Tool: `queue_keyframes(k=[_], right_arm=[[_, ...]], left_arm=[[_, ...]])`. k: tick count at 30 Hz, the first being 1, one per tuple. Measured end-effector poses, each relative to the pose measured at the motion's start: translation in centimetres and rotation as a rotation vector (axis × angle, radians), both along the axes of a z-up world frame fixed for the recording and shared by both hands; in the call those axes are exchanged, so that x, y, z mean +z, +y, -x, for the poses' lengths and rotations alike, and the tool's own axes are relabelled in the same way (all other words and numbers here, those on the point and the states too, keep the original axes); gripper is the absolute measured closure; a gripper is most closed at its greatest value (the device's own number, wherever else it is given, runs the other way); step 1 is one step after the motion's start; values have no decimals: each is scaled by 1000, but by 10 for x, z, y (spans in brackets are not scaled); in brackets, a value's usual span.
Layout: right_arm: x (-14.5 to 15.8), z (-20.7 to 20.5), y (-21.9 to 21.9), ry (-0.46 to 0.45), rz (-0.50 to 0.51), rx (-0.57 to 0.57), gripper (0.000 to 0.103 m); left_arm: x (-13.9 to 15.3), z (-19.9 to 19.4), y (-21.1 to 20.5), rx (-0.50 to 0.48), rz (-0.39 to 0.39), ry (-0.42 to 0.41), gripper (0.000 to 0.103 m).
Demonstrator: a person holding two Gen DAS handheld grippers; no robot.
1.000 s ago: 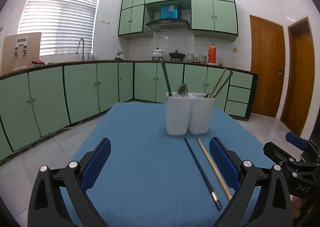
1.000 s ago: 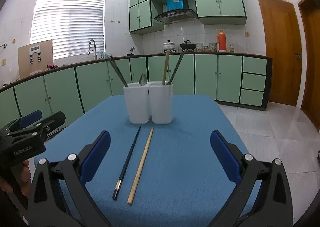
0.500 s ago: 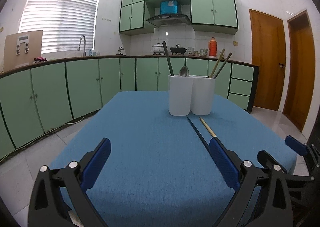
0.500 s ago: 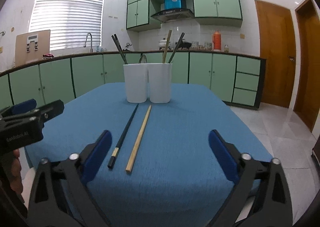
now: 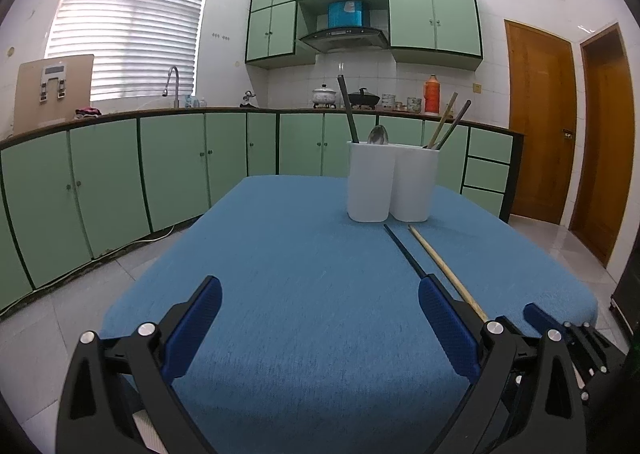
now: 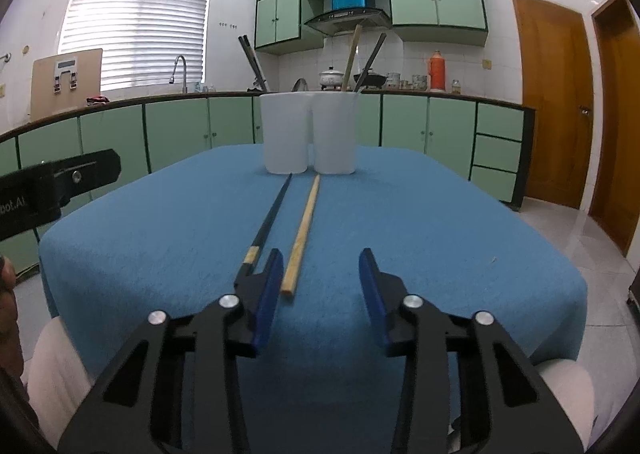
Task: Organize utensils
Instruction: 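Grasp the wooden chopstick with the right tool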
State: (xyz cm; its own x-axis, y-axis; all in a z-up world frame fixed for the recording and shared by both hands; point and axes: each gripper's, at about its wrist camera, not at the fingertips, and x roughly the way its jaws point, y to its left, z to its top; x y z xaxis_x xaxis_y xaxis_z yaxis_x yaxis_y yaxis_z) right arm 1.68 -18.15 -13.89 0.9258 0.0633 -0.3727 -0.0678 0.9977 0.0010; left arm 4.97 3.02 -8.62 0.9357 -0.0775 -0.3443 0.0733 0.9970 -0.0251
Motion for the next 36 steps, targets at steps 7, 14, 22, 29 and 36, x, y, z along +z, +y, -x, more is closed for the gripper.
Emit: queue_keyframes(k=[7,14,22,29,36], right_arm=[[-4,-4,4,44,10,13,80],[-5,-4,5,44,16,22,87],[-6,-5,11,46,39,31,96],[-5,-5,3,36,29,5,97],[0,-5,-22,18,19,-86,97]], left_arm=[[-1,2,-1,-6,2,-2,6],[-1,1,0,-9,5,4,6],[1,2,-2,-13,7,2,6],[2,3,-4,-22,12,0,6],[-1,2,-15,-45,21,17,6]])
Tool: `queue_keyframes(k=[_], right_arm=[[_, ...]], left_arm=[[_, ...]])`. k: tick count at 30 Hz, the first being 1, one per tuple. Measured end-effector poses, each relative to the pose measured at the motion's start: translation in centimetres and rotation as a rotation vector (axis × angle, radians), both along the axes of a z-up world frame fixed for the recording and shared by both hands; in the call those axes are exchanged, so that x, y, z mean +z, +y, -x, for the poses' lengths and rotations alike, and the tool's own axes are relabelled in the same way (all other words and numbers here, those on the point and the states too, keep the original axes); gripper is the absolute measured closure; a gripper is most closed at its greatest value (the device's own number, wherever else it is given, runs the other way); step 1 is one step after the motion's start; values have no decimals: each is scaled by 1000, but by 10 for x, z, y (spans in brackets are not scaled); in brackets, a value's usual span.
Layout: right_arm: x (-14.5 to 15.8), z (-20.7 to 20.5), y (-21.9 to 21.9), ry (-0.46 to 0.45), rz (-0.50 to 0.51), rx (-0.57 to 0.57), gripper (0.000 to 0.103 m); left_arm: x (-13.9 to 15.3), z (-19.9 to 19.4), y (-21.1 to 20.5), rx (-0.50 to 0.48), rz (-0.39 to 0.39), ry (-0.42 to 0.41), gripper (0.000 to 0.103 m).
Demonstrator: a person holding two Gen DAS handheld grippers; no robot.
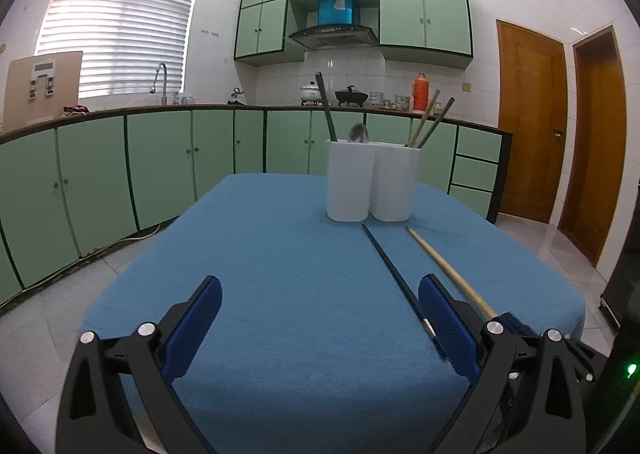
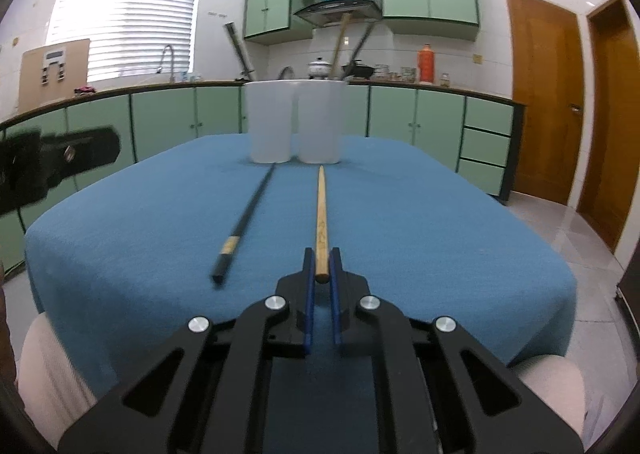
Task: Organize utensils
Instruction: 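Grasp the wooden chopstick with the right tool, then grasp the gold-banded black chopstick with the left tool while the right tool holds the wooden one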
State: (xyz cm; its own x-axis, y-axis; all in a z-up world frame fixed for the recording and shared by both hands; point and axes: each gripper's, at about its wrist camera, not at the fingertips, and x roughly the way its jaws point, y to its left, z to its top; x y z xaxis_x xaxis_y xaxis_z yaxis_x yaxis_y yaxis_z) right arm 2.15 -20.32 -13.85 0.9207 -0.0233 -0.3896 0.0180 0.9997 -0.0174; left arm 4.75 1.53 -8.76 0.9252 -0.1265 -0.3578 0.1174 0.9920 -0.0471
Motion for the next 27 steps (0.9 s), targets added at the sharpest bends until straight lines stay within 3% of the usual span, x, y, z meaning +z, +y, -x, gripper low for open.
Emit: queue_keyframes(k=[10,16,18,25,27], right_arm=[[3,3,-36,-16,-24,-52,97],[1,7,-43,-23,-28,-49,97],[1,7,-46,-23,-36,-48,97],[0,9,-53,-30,-56,-53,97],[0,9,-54,-32,-62,-54,97]], left_arm=[[-17,-9,-38,-62,31,67,9],[-35,-15,-67,-107,-5,126,29],[-39,-19,-72,-107,-3,145,40],[-49,-23,-81,-77,-8,157,52],[-50,-22,-82,-75,-2,155,64]])
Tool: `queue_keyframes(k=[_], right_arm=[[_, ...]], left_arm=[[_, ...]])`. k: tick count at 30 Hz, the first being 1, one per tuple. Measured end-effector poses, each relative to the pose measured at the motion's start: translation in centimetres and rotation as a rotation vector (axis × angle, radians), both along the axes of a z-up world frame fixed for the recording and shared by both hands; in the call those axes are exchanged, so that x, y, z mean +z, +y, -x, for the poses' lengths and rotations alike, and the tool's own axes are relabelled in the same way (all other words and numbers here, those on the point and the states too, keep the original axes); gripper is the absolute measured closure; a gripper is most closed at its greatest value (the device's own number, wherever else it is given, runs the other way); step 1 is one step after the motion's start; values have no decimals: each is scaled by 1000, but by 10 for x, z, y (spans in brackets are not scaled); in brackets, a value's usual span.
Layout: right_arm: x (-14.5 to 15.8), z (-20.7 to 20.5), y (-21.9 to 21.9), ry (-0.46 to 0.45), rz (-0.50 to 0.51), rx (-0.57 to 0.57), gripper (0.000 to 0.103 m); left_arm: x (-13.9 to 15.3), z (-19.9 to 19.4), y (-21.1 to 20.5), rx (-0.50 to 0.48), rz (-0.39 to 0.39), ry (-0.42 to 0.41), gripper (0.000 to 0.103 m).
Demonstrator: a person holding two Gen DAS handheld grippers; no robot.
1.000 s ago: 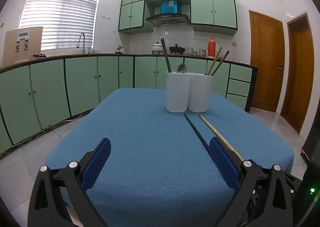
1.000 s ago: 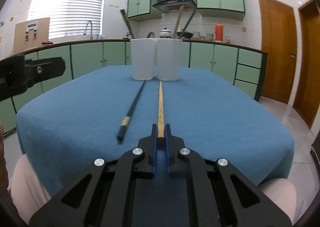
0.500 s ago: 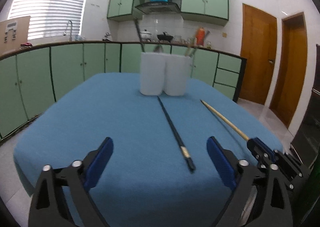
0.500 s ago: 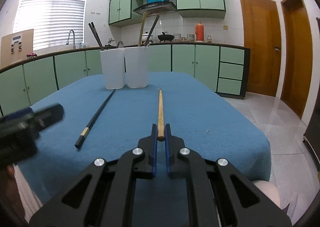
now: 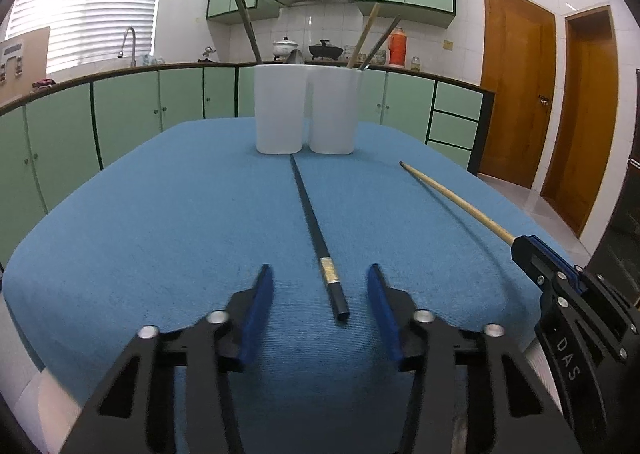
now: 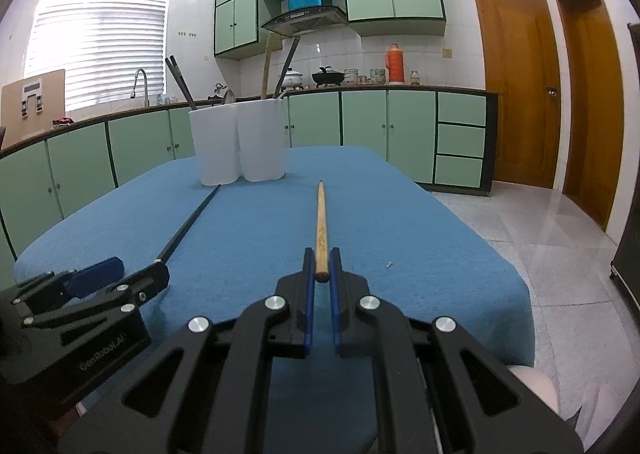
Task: Organize utensils
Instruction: 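Grasp the gold-banded black chopstick with the left tool while the right tool holds the wooden one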
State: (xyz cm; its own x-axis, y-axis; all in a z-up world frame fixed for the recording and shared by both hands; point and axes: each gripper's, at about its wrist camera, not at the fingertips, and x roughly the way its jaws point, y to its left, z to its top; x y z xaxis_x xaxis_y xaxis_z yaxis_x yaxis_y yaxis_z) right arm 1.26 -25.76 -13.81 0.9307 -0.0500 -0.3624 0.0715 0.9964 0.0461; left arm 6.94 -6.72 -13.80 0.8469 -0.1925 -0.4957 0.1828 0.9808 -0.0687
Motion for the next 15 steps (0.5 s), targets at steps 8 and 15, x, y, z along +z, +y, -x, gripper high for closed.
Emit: queue_keyframes(k=[8,15], right_arm=[[1,3,-3,-10,-12,1,97],[1,5,-3,-8,-3,7,97]], left_arm=[[-2,1,-1,43,19,2,87],[-1,-1,-2,56,5,9,96]])
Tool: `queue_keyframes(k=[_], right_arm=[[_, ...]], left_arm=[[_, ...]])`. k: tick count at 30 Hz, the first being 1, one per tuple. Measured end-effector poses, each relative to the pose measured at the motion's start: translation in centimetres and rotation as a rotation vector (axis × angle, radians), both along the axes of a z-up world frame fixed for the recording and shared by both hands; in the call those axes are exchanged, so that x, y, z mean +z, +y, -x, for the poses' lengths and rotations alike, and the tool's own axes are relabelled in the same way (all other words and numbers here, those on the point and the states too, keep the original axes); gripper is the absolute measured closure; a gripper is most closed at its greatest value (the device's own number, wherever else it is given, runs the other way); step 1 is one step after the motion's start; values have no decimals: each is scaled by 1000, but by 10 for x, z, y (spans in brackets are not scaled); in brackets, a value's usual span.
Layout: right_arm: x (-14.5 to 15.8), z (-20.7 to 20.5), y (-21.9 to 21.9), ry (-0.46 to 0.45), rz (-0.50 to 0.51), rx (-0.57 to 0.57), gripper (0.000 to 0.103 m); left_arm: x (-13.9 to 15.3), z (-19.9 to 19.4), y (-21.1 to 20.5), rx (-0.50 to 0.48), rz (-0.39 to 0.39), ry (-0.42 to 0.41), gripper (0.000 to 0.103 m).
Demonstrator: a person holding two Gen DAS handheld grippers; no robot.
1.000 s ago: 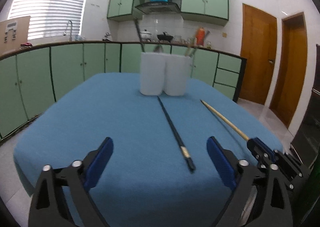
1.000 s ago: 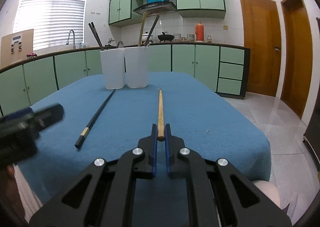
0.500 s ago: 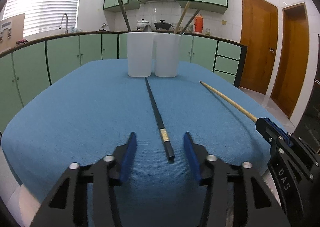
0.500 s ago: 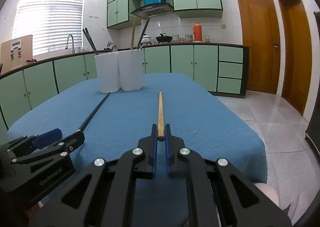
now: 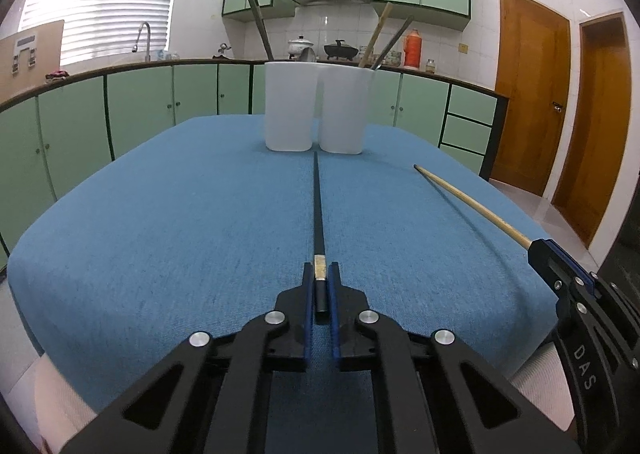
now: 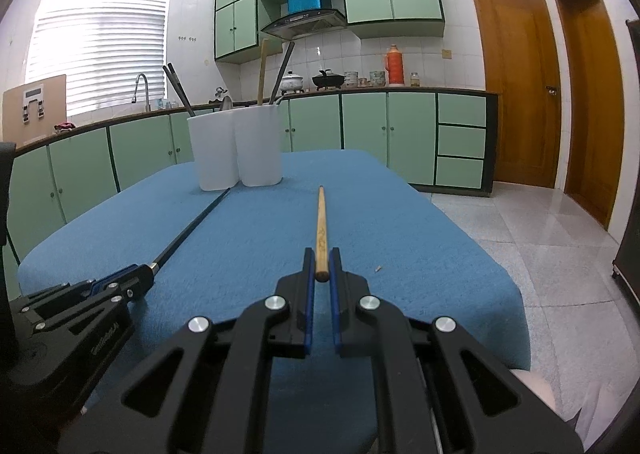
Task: Organize utensils
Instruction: 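Grasp the gold-banded black chopstick with the left tool while the right tool holds the wooden one, then lift both chopsticks upright and carry them over the white holder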
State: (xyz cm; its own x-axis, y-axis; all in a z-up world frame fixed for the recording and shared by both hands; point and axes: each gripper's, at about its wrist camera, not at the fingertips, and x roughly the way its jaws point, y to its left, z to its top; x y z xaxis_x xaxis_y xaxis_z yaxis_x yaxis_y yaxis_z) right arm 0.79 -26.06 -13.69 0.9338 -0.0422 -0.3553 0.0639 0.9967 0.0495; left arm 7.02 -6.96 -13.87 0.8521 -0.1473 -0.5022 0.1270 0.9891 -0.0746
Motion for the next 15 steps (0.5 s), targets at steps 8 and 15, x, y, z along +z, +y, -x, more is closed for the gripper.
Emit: queue_keyframes(k=[8,15], right_arm=[[5,1,2,-14,15,4,97],[19,6,2,-52,35,15,97]], left_arm=[[7,2,1,3,-9,-11,96],[29,8,5,4,-15,-63,97]])
